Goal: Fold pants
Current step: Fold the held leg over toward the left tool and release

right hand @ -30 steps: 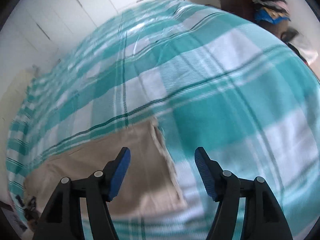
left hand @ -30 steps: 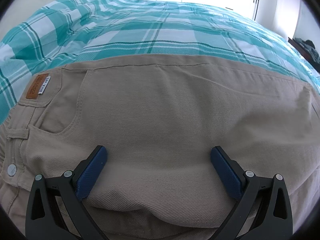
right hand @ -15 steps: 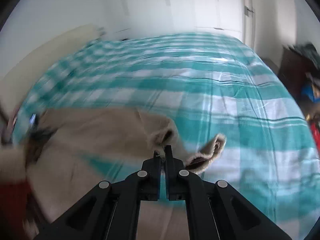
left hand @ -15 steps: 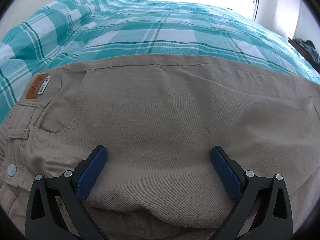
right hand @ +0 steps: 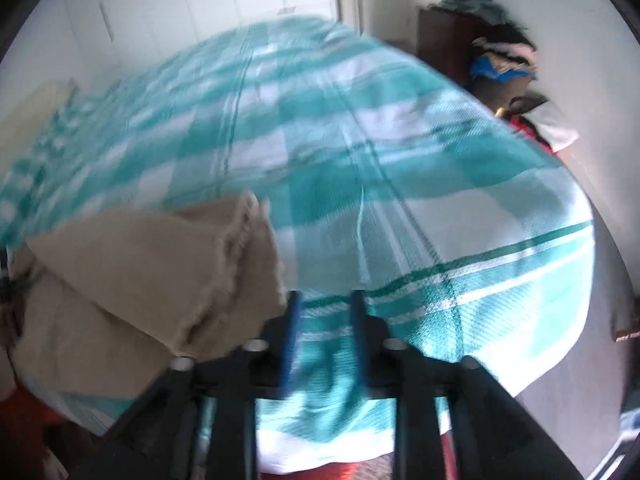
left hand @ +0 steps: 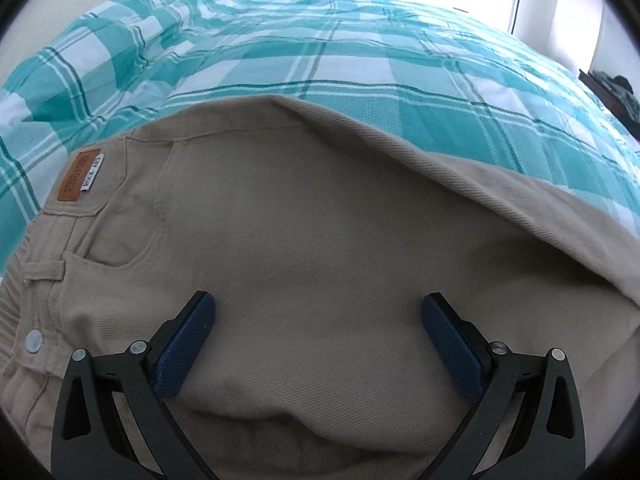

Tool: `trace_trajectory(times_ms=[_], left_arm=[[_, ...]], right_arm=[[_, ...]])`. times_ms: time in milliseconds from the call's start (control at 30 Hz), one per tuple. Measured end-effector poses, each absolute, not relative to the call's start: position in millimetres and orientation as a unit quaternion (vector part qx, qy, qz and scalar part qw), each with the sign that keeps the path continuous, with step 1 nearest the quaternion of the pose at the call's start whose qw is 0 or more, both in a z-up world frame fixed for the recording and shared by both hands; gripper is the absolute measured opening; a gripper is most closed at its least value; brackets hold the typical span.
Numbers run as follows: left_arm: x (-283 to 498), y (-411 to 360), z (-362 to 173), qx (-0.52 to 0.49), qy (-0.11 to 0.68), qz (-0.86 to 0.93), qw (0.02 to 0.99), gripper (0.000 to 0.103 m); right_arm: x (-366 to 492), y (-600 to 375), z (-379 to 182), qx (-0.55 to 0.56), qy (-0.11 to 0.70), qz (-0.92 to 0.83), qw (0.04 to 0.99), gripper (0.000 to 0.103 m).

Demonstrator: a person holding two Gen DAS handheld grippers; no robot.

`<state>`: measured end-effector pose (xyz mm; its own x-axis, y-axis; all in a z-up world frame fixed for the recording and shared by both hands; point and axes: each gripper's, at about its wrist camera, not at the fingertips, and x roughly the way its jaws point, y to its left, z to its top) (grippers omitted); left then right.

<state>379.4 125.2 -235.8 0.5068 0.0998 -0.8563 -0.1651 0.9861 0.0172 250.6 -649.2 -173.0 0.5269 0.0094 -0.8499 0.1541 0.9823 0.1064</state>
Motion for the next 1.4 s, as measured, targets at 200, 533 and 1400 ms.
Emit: trace_trajectory(times_ms=[200,533,1400], left_arm=[[346.1,123.2,-203.1,-0.065,0.476,0.037,0.876,0.102],[321.9,117.0,-234.6,-0.028,0.473,0.04,0.88,0.103],[319.9,112.8,-236.8,-0.017,0.46,0.045,0.887,0.103]], right_arm=[[251.0,-542.4,-138.1,0.059,0.46,0.051,0.885,0.054],[271.9,-351.8,-205.2,0.036,0.511,0.188,0.838,0.054],[261.8,-471.4,-219.7,0.352,0.454,0.014,0.819,0.065]])
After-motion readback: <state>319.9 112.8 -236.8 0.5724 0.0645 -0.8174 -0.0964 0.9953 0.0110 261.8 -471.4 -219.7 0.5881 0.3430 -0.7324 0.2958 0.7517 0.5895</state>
